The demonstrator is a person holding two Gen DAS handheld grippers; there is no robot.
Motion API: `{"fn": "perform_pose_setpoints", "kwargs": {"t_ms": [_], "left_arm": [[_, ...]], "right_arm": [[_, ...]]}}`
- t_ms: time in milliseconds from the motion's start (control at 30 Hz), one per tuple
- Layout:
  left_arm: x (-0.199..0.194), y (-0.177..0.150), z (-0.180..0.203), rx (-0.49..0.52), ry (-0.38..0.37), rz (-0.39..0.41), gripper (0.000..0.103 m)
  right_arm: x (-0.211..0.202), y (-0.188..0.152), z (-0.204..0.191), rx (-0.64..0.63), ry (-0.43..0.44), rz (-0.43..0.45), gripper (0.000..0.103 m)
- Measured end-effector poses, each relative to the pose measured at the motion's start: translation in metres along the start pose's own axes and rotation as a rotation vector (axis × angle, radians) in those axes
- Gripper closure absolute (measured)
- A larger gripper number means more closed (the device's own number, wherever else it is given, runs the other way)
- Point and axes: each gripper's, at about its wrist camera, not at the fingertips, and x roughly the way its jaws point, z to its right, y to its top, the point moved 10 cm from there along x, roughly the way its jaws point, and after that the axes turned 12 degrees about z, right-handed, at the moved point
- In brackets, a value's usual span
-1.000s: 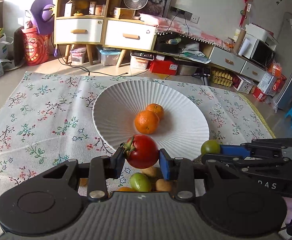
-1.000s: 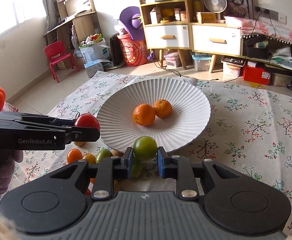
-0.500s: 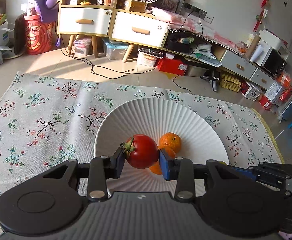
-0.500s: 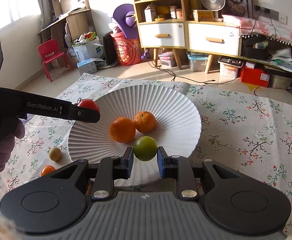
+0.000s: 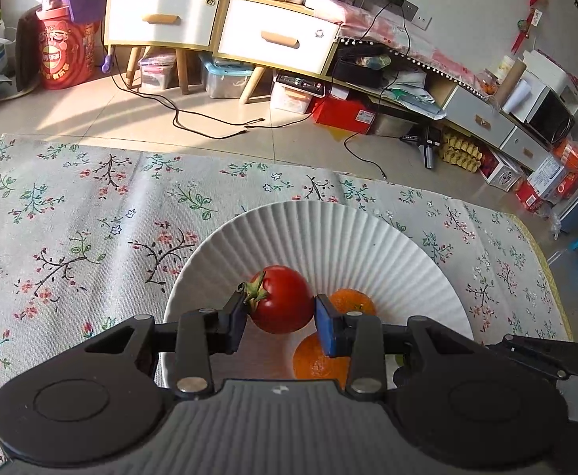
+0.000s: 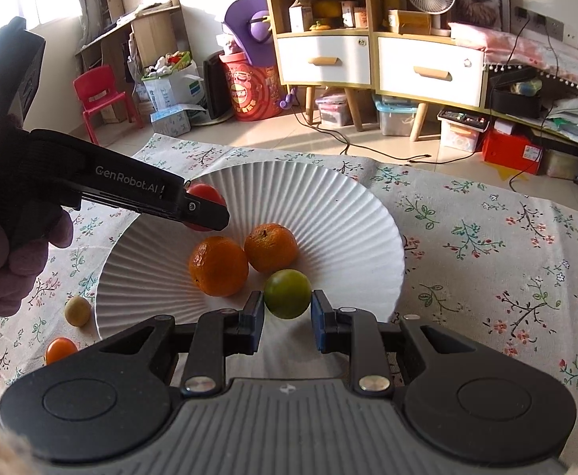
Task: Organize fruits
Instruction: 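Lower the tomato and lime into the white plate and open both tools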
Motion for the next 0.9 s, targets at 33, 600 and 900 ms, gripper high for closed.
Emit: {"fn": "perform_pose_setpoints", "kwargs": {"t_ms": [33, 600, 900], "left_arm": [[0.001, 0.0, 0.001, 0.002, -0.001, -0.003, 0.067], [0.009, -0.002, 0.009, -0.018, -0.029, -0.029, 0.067], [0.002, 0.004, 0.015, 0.005, -0.024, 0.02, 0.063]], "right_arm": [[0.001, 0.0, 0.0, -0.002, 0.001, -0.001, 0.08], [0.013, -0.002, -0.009, -0.057, 0.005, -0.025, 0.08], [0.014, -0.001, -0.013, -0.055, -0.004, -0.026, 0.078]]}}
